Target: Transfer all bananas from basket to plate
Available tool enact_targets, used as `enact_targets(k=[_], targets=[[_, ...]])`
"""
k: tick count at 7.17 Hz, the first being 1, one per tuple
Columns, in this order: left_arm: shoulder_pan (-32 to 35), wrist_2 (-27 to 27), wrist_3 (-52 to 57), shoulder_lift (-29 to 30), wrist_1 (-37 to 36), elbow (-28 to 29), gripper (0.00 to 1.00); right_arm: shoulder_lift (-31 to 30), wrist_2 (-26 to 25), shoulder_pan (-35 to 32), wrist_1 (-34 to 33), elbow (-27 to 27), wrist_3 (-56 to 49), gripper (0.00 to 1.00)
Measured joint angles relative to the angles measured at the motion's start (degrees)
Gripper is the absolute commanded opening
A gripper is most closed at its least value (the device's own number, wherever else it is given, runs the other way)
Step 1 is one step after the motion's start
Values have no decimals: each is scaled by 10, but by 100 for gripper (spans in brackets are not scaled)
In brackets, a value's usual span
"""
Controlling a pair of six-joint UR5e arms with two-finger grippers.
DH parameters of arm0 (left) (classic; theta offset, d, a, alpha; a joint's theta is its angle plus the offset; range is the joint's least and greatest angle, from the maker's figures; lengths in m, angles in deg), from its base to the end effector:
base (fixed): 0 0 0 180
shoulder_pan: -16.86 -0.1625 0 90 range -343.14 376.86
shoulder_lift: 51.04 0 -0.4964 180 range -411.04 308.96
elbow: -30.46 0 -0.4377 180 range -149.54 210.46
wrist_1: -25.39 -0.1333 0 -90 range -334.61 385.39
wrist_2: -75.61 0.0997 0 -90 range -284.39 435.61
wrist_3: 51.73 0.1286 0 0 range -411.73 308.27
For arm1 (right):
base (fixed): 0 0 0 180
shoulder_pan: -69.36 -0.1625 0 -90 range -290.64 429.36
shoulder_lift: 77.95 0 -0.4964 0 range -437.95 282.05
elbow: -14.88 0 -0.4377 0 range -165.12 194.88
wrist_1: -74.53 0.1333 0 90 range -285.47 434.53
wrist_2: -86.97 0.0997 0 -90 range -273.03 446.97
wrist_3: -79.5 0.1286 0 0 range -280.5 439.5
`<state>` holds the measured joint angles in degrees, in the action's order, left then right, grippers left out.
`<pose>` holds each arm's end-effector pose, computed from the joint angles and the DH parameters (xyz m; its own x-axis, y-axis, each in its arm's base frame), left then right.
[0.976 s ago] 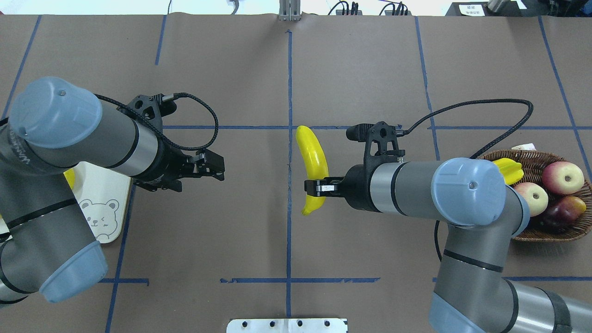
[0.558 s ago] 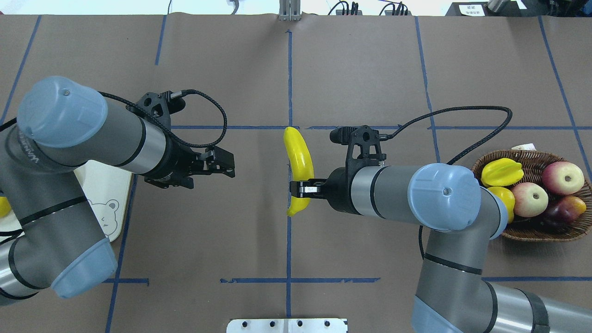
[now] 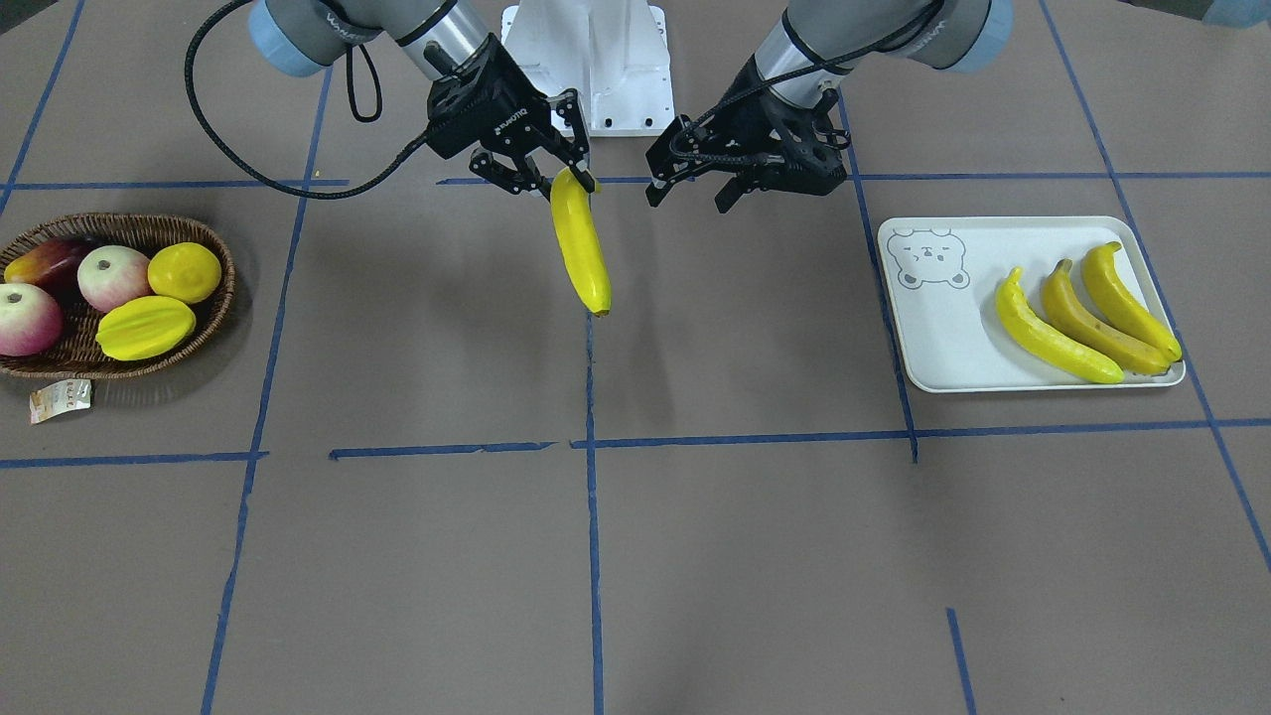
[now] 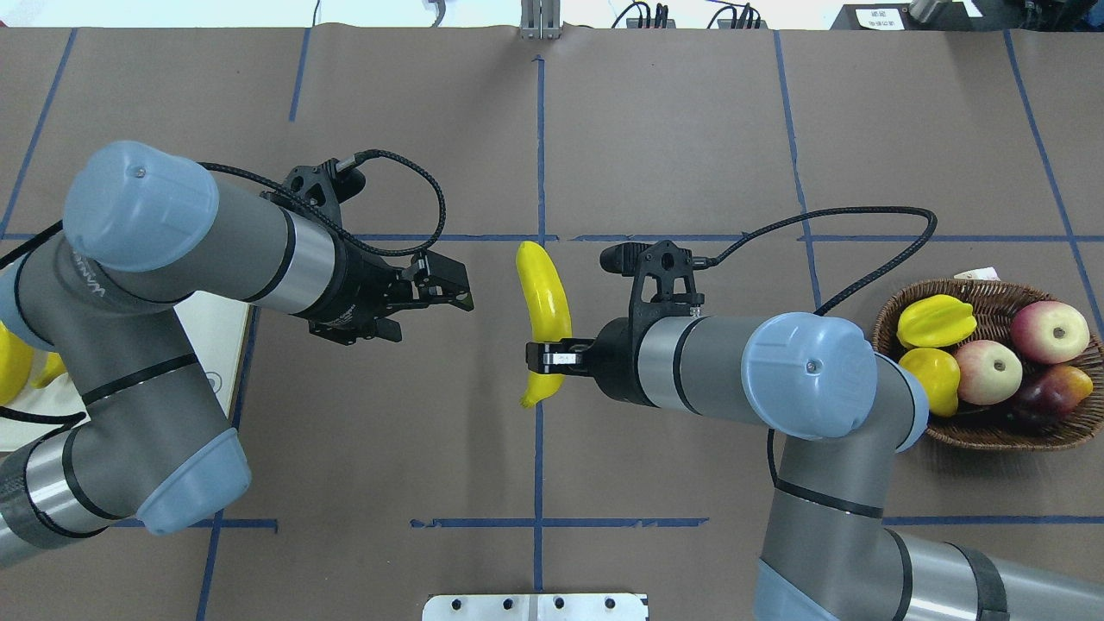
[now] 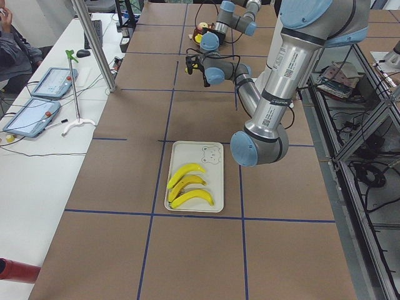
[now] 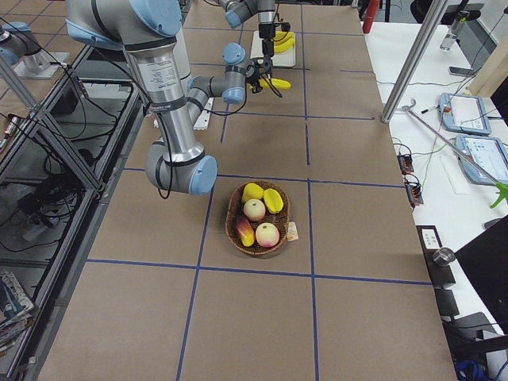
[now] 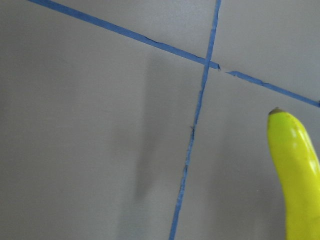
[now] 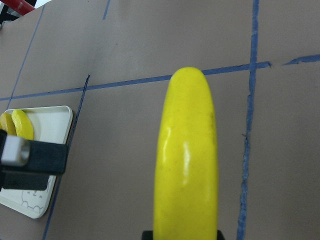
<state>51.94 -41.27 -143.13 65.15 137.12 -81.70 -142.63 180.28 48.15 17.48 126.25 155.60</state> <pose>0.4902 -0.4361 0.2262 0.2747 -0.2196 -0.9361 0.1715 0.9692 -0.1770 -0.5667 -0.3550 0.2177 0.2368 -0.1654 0.9574 -0.2589 0.9390 0.2262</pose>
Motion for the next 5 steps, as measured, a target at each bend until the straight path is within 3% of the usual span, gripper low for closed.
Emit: enact_targets(k=[5], targets=[[-1, 1, -50, 20, 6, 5, 100, 18, -28, 22, 0, -3, 14, 25]])
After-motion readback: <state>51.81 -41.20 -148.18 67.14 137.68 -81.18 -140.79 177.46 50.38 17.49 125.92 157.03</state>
